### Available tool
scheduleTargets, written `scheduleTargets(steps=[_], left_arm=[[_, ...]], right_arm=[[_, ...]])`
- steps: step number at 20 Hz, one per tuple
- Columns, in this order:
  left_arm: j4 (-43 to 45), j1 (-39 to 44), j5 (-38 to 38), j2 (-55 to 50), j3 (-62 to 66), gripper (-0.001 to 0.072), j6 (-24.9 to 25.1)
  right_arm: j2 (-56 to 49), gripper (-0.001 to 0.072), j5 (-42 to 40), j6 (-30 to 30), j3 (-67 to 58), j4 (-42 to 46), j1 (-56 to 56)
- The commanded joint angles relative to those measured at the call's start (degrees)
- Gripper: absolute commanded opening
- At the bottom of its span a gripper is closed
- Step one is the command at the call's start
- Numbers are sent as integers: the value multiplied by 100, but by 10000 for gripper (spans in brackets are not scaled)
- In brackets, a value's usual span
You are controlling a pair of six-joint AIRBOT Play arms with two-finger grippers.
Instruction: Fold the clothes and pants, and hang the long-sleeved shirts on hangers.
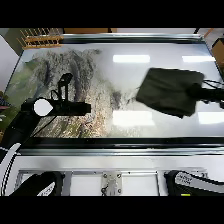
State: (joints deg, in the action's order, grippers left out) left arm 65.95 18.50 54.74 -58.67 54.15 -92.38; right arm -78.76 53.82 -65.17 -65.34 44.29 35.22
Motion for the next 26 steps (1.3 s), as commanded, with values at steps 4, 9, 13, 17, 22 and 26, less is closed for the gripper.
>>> scheduleTargets(steps=[4,9,13,17,22,26], left_arm=[[0,2,-103,2,-2,21,-11],[0,2,-107,2,-2,21,-131],[0,2,-138,2,-2,21,-131],[0,2,-131,2,-2,21,-131],[4,2,-92,2,-2,21,-127],[7,2,-101,2,-2,21,-105]], right_arm=[[197,16,446,-629,83,442,2350],[798,16,522,-1869,1154,1722,2308],[1423,16,455,-2081,2151,1904,1993],[1720,209,573,-2076,2347,2323,1823],[2011,646,975,-2144,1626,3980,1838],[2487,644,763,-2354,859,3161,1550]])
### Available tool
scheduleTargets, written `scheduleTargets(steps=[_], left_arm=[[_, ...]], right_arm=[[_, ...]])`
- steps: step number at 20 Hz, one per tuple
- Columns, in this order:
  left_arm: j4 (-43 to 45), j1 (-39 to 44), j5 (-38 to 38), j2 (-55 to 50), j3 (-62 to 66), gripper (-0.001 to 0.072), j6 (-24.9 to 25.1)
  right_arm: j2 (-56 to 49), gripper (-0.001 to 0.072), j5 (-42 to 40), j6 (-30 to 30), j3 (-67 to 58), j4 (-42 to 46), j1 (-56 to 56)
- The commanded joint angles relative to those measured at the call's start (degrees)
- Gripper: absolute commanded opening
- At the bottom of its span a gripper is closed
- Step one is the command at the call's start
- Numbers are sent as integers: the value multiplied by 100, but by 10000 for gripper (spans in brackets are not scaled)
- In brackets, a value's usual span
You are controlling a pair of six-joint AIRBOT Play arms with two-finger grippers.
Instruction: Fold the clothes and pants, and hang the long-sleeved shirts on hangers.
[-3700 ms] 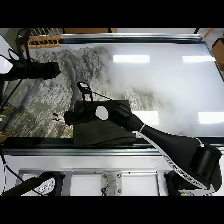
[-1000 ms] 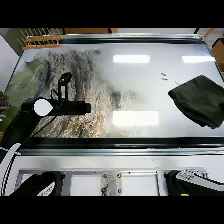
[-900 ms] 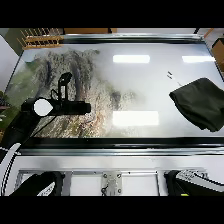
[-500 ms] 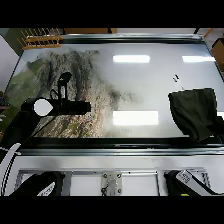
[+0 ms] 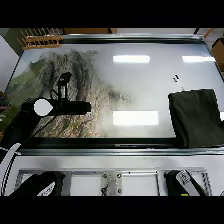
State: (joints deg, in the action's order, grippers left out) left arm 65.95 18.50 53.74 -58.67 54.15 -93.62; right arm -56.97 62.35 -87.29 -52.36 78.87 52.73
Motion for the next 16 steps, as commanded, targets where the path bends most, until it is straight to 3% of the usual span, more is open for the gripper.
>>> scheduleTargets(steps=[1,4,10,14,15,16], left_arm=[[7,2,0,2,-2,21,20],[4,2,0,-2,-2,21,17],[4,2,0,-2,-2,21,17],[0,2,4,-2,-2,21,17],[0,2,2,-2,-2,21,17],[0,2,2,-2,-2,21,15]], right_arm=[[487,644,-177,-87,-431,-745,-415],[839,644,-142,223,-424,-1694,-1639],[789,642,-166,223,-424,-1808,-4527],[629,639,-166,221,-424,-1808,-5477],[599,559,-166,221,-424,-1808,-5580],[584,305,-164,221,-424,-1810,-5650]])
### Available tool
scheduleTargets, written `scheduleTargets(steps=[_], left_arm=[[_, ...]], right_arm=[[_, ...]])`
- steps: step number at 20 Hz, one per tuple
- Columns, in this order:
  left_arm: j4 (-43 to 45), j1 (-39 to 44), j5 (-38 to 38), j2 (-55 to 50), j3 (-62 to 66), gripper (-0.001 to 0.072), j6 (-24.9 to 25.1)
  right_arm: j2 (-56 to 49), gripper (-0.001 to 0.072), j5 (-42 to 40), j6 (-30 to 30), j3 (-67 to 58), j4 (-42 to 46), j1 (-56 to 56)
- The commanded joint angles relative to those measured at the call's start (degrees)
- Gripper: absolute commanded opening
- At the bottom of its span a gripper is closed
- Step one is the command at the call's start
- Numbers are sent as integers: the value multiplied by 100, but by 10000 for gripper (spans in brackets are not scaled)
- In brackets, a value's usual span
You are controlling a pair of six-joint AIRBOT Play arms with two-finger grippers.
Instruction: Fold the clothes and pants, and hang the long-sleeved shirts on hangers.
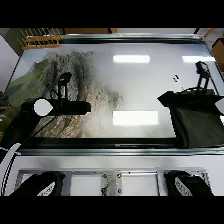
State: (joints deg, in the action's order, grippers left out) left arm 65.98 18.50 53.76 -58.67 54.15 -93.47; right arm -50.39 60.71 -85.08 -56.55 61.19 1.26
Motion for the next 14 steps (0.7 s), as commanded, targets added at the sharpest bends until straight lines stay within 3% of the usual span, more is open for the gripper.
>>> scheduleTargets(steps=[1,2,14], left_arm=[[-2,2,0,-2,-2,21,2],[-2,2,0,-2,-2,21,2],[-2,2,0,-2,-2,21,2]], right_arm=[[-76,76,-2,0,-4,-42,-529],[-76,21,0,-26,-4,-44,-529],[-70,21,107,-24,-4,-42,-529]])
